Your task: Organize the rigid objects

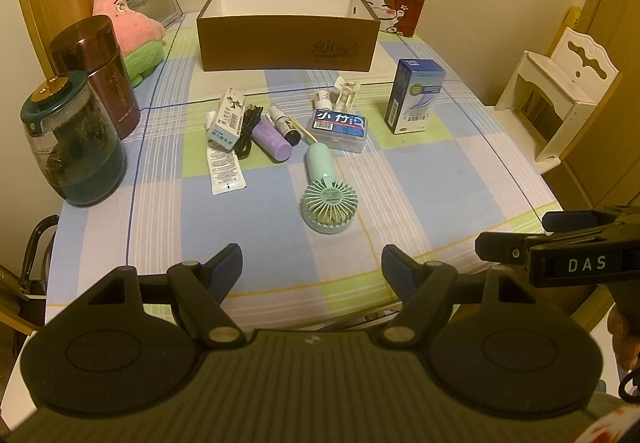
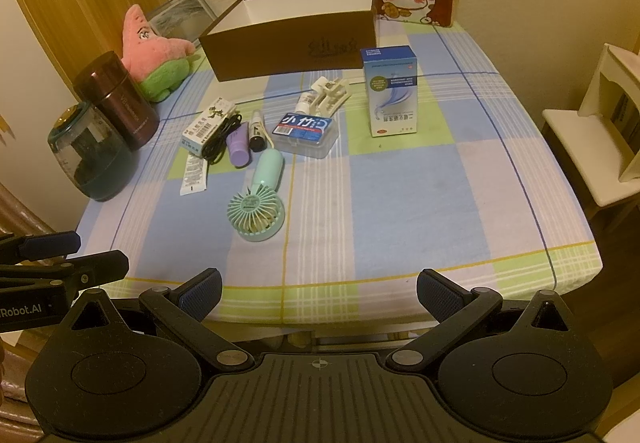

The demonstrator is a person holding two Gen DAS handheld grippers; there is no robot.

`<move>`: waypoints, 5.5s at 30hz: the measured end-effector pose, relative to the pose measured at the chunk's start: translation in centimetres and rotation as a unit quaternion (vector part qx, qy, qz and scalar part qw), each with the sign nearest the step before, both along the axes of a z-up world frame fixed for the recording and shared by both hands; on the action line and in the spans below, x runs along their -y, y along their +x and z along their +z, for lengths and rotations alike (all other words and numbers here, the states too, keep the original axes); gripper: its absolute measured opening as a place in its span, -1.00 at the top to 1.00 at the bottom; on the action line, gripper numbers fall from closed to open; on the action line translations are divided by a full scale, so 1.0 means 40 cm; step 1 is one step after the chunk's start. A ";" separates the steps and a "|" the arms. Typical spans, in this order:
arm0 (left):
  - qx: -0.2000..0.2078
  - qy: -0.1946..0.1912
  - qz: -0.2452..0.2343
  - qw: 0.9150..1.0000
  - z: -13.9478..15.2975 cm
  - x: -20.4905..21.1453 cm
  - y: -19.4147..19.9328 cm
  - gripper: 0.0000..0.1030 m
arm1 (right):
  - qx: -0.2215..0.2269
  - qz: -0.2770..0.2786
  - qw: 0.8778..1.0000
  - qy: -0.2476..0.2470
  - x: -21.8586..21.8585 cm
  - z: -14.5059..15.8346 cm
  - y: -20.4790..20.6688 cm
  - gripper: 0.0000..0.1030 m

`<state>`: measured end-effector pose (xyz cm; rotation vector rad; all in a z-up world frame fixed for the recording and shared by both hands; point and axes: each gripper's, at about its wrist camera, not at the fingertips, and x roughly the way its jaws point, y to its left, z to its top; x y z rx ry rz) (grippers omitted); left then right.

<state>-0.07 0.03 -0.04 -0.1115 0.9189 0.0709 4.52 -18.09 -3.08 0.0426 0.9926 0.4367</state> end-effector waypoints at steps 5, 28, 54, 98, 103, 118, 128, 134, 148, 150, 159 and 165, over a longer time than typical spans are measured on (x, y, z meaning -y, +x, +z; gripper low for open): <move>0.001 0.000 0.000 1.000 0.000 0.000 0.000 -0.46 | 0.000 0.000 1.000 0.000 0.000 0.001 -0.001 -1.00; 0.001 0.000 0.000 1.000 0.000 0.001 -0.001 -0.46 | 0.001 0.001 1.000 0.001 -0.010 -0.002 0.000 -1.00; 0.001 0.000 0.000 1.000 0.002 0.002 0.001 -0.46 | 0.001 0.002 1.000 0.001 -0.029 -0.002 0.006 -1.00; -0.062 -0.002 -0.029 0.998 -0.263 0.047 0.385 -0.37 | -0.028 -0.012 1.000 0.007 0.096 -0.149 0.337 -0.99; -0.074 -0.002 -0.013 0.997 -0.281 0.040 0.435 -0.26 | -0.024 -0.008 1.000 0.012 0.092 -0.164 0.381 -0.99; -0.127 -0.002 0.013 0.992 -0.356 0.016 0.562 0.20 | -0.028 0.006 0.999 0.019 0.094 -0.183 0.486 -0.99; -0.116 0.020 0.025 0.993 -0.349 0.023 0.557 0.41 | -0.024 0.018 0.999 0.026 0.107 -0.184 0.525 -0.99; -0.082 0.033 0.045 0.995 -0.306 0.029 0.520 0.41 | 0.006 0.044 0.999 0.028 0.100 -0.169 0.539 -0.99; -0.020 0.046 0.112 0.992 -0.217 0.044 0.476 0.42 | 0.054 0.092 0.994 0.039 0.080 -0.146 0.579 -0.99; -0.010 0.048 0.121 0.991 -0.204 0.046 0.473 0.42 | 0.063 0.099 0.992 0.038 0.072 -0.143 0.582 -0.99; 0.031 0.060 0.151 0.986 -0.145 0.043 0.455 0.42 | 0.101 0.103 0.989 0.029 0.039 -0.139 0.609 -0.69; 0.047 0.064 0.149 0.986 -0.110 0.022 0.456 0.42 | 0.114 0.095 0.989 0.010 0.009 -0.154 0.617 -0.62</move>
